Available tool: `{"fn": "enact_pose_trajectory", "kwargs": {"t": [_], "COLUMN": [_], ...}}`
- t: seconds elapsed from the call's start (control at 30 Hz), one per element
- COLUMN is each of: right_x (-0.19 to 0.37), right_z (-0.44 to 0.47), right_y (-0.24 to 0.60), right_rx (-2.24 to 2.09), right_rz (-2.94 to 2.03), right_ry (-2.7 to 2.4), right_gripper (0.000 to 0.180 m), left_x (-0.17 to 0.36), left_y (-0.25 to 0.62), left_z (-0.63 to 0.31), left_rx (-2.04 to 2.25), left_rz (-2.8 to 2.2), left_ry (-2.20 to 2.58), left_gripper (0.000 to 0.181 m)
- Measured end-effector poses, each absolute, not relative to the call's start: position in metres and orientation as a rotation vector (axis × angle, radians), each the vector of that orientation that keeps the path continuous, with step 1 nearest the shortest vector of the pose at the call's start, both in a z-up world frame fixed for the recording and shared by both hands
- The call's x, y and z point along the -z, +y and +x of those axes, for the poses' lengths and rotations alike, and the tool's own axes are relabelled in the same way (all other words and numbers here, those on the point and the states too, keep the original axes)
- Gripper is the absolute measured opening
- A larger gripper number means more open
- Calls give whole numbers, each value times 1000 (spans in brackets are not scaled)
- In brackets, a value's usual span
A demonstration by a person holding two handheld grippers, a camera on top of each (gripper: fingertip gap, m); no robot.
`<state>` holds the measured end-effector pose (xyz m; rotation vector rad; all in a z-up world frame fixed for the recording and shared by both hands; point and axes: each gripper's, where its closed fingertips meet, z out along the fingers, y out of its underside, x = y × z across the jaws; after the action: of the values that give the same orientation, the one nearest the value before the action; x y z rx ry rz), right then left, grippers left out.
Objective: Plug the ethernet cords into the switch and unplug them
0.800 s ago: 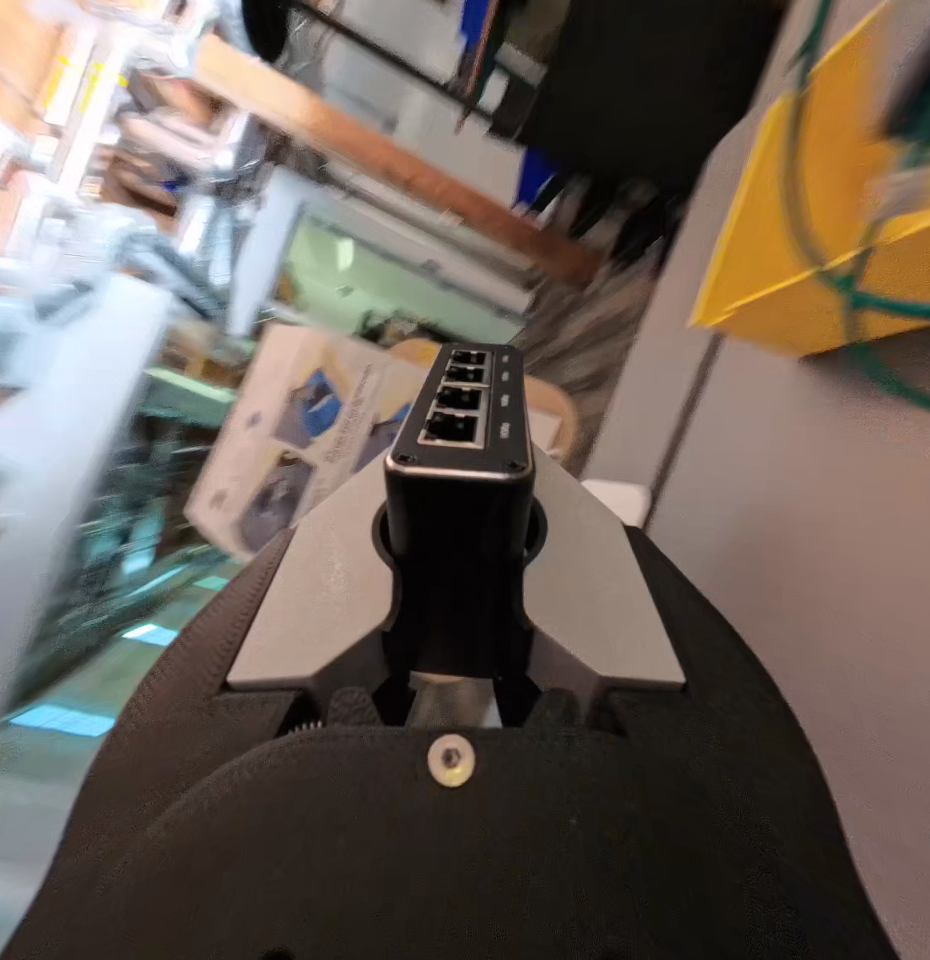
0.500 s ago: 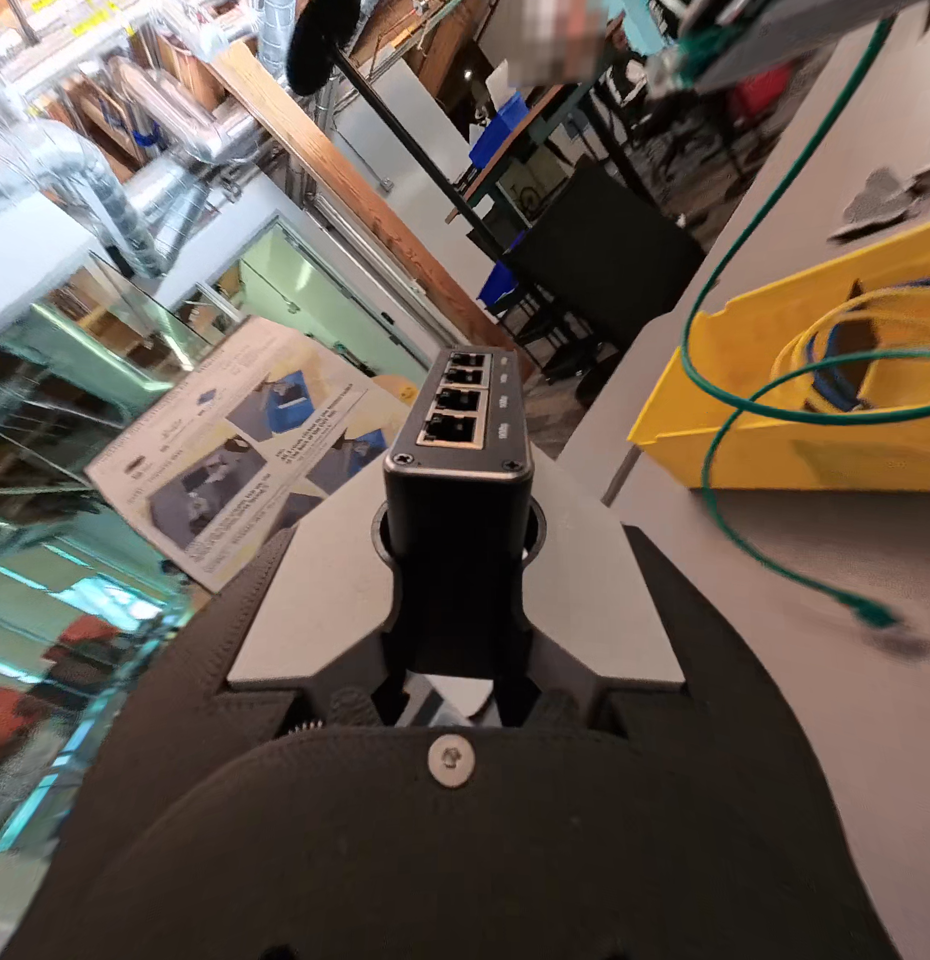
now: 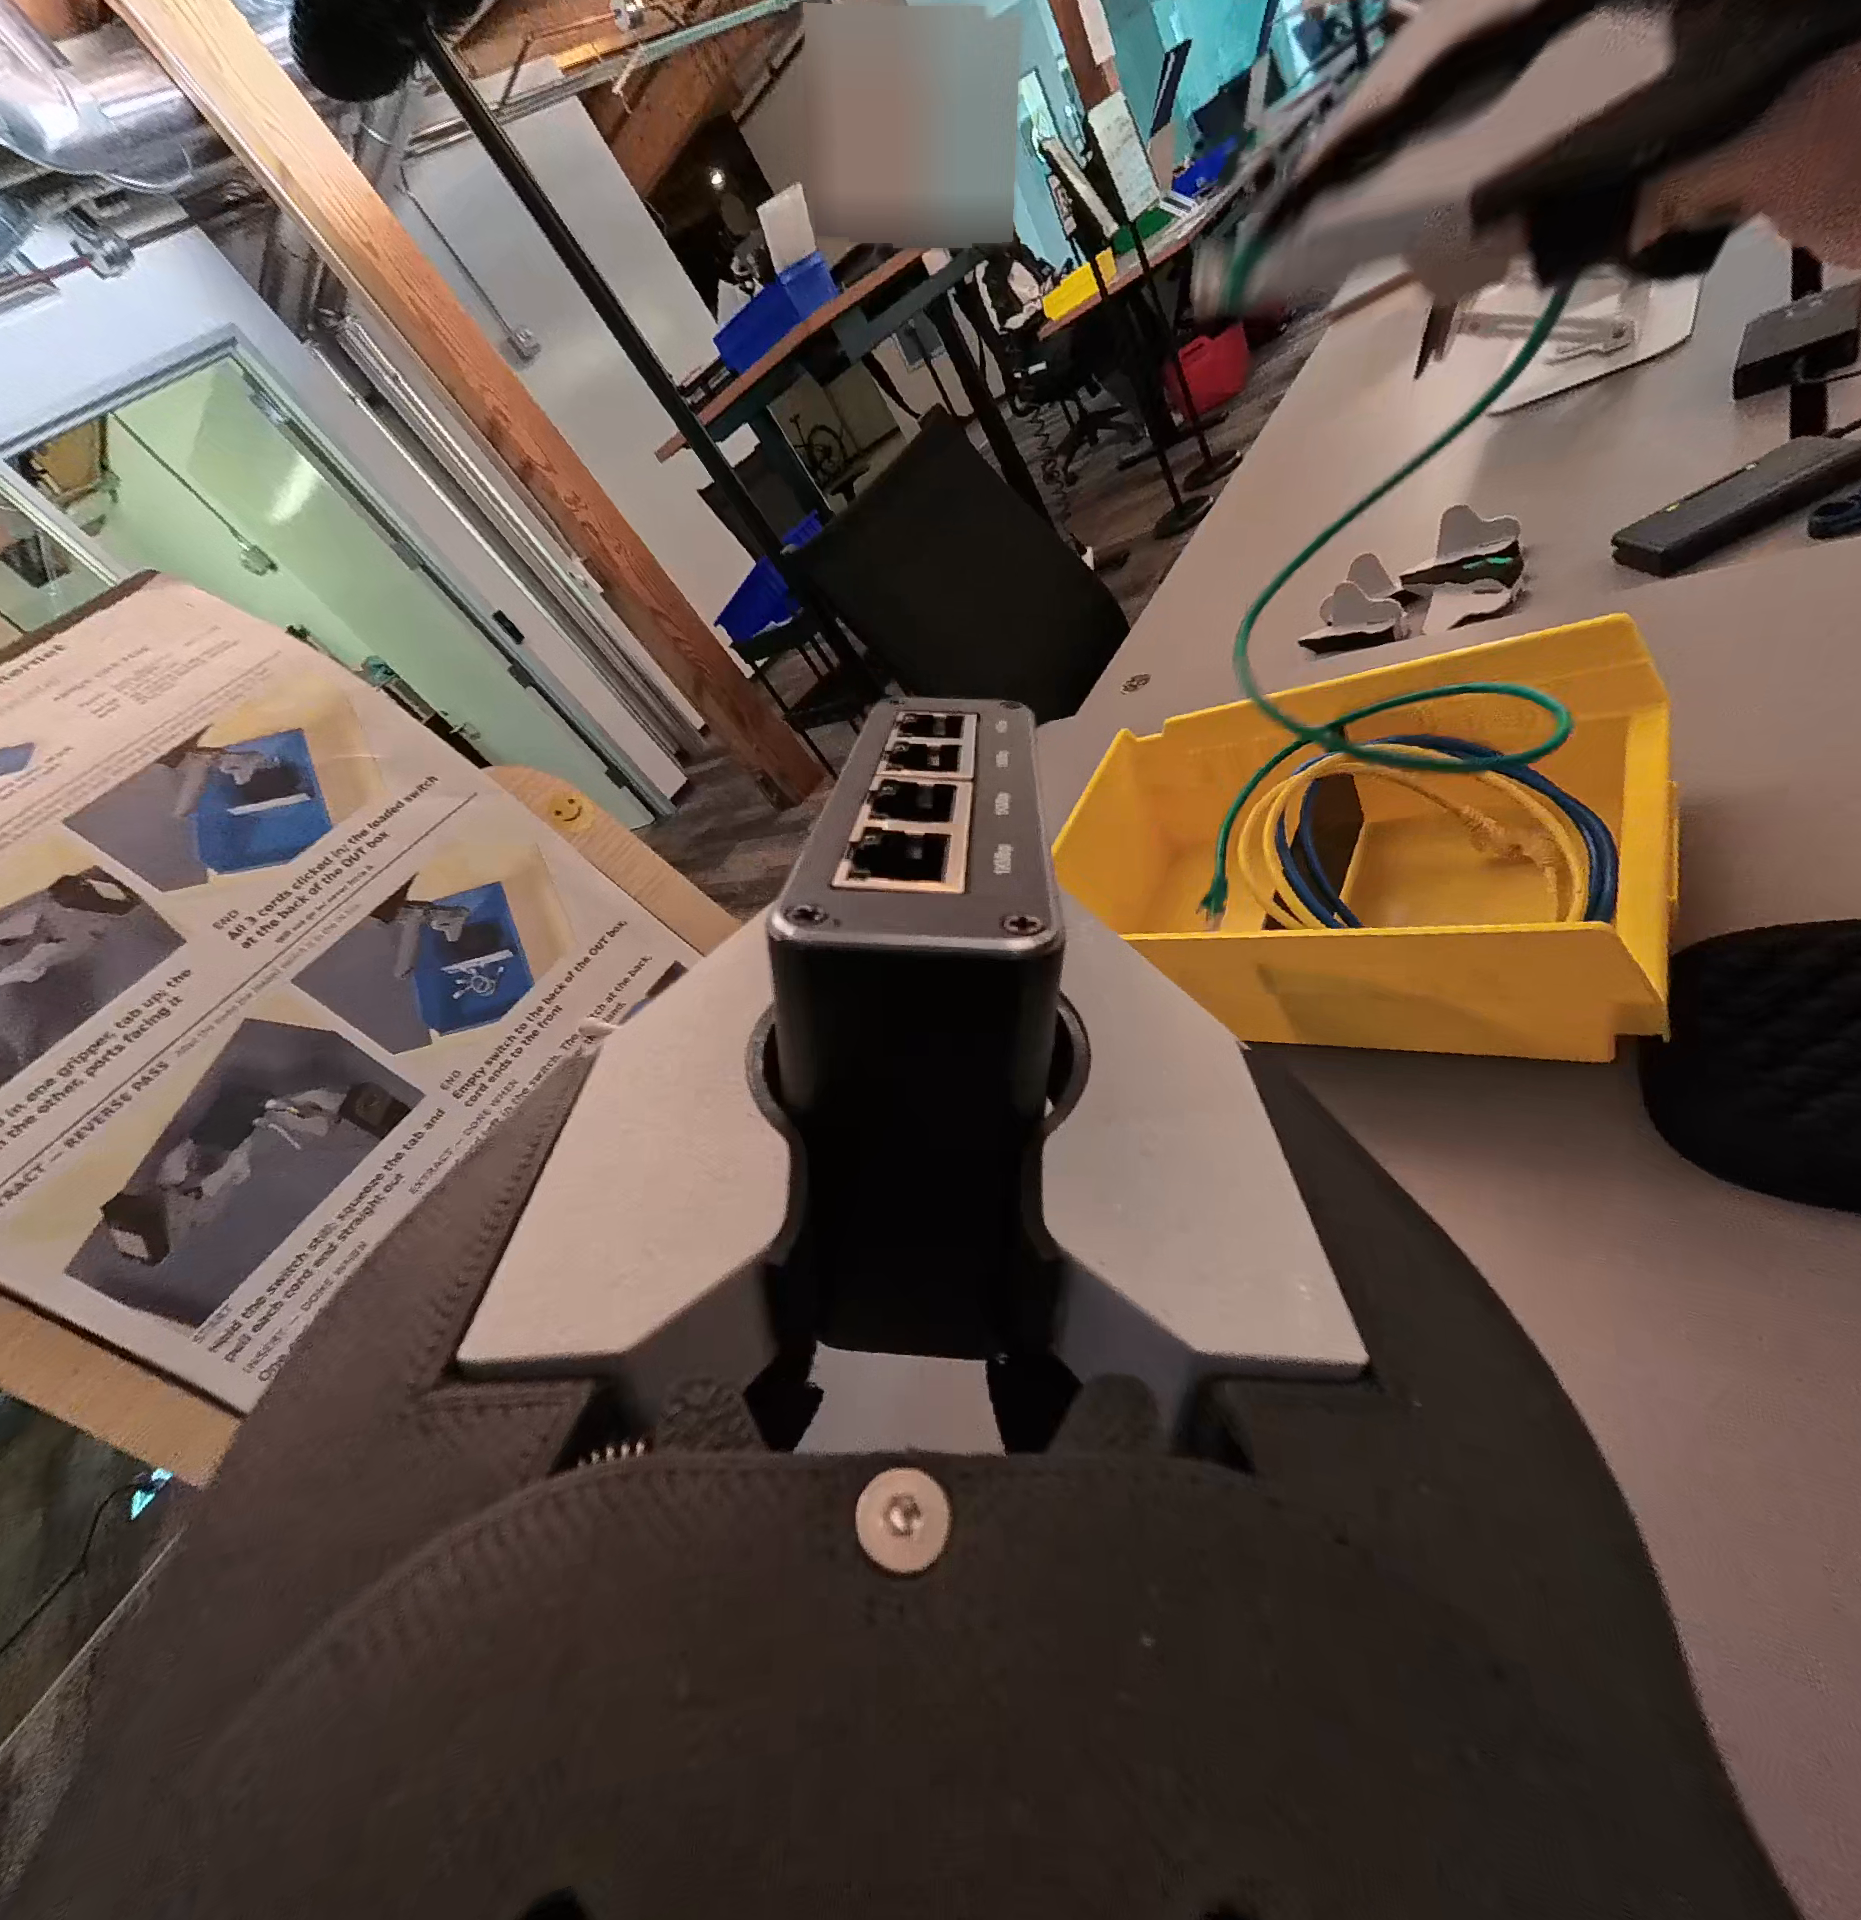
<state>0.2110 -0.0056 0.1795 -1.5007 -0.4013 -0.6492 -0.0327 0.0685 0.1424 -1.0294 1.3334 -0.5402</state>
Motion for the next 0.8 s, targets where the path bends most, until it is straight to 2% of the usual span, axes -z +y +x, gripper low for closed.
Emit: {"fn": "enact_pose_trajectory", "kwargs": {"t": [0.17,0.27,0.3,0.33,0.43,0.5,0.63,0.8], "right_x": [-14,44,52,54,35,7,-42,-8], "right_z": [224,208,201,193,181,181,213,234], "right_y": [15,11,12,11,14,19,37,37], "right_rx": [364,21,-89,-191,-295,-226,8,-14], "right_rz": [-2237,-2432,-2445,-2442,-2334,-2201,-1972,-2123], "right_ry": [-726,-806,-795,-799,-785,-770,-587,-532], "right_gripper": [13,17,26,39,62,70,66,62], "left_x": [-138,-134,-132,-130,-127,-126,-131,-125], "left_y": [59,57,57,57,56,55,45,41], "left_z": [-25,-21,-20,-19,-17,-17,-13,-7], "left_rx": [597,605,600,596,588,591,666,635], "left_rz": [-1027,-1039,-1042,-1045,-1057,-1058,-1034,-1002], "left_ry": [1362,1385,1391,1399,1413,1418,1410,1445], "left_gripper": [36,36,36,35,34,34,34,33]}}
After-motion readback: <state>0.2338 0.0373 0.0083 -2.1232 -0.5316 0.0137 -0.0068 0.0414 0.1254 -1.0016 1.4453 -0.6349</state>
